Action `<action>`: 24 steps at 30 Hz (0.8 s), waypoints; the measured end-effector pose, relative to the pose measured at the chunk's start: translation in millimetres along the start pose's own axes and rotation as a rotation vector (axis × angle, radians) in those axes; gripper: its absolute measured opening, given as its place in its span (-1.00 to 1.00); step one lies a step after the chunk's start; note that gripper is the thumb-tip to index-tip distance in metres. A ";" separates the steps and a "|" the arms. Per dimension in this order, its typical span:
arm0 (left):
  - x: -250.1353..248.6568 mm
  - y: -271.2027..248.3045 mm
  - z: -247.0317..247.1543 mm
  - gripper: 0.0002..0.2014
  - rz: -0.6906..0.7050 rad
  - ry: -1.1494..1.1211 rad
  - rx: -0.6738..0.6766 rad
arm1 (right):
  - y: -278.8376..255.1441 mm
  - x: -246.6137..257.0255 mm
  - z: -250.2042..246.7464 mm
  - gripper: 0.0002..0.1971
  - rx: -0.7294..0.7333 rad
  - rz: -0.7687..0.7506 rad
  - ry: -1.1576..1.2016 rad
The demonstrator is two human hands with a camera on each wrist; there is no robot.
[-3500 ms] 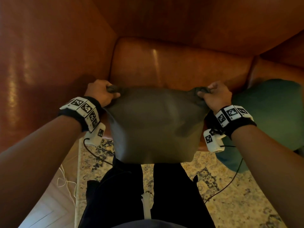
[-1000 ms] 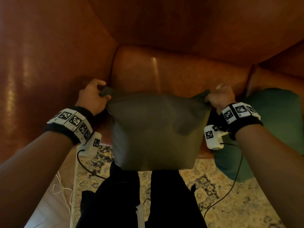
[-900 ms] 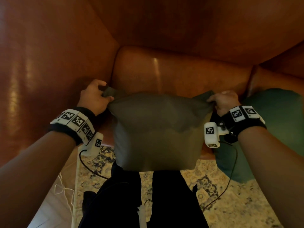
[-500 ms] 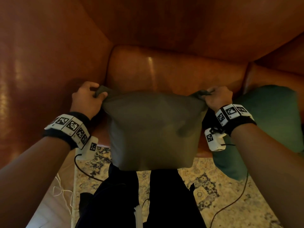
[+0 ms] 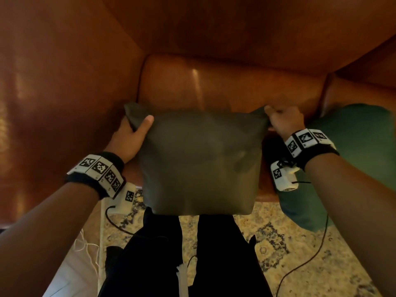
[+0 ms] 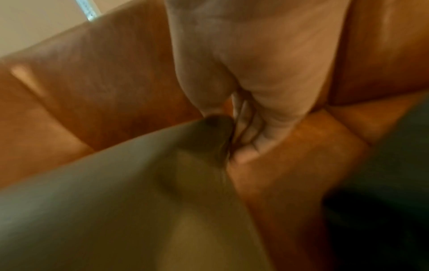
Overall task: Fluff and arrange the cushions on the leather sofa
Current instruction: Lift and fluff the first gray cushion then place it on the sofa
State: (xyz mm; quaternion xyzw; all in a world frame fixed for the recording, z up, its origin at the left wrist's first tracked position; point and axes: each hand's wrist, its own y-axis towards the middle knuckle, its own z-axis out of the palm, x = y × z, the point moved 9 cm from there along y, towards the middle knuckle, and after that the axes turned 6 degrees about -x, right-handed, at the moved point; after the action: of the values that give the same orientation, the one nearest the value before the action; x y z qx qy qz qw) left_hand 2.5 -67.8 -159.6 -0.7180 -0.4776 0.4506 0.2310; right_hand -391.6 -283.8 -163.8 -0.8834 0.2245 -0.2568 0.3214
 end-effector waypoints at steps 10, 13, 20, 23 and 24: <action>54.3 -54.0 37.1 0.26 0.076 0.009 0.314 | -89.2 -77.7 64.7 -0.11 0.408 0.210 0.380; 23.5 -52.7 30.5 0.15 0.178 0.063 0.274 | -76.4 -66.0 54.4 0.06 0.332 0.164 0.418; -44.4 -3.3 -0.7 -0.01 0.197 0.158 0.030 | -9.0 -29.0 45.7 0.26 0.204 0.154 0.453; -45.9 3.4 -1.9 -0.20 0.185 0.233 -0.033 | -11.6 -46.7 44.2 0.34 0.096 0.206 0.420; -41.9 2.5 -3.6 -0.25 0.188 0.228 -0.060 | -16.2 -59.8 42.9 0.26 0.056 0.223 0.368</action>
State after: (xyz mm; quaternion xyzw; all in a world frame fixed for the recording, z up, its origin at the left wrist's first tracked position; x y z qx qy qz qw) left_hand 1.0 -106.0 -141.9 -0.8128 -0.3921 0.3710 0.2189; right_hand -408.1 -219.5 -199.6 -0.7819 0.3686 -0.3828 0.3258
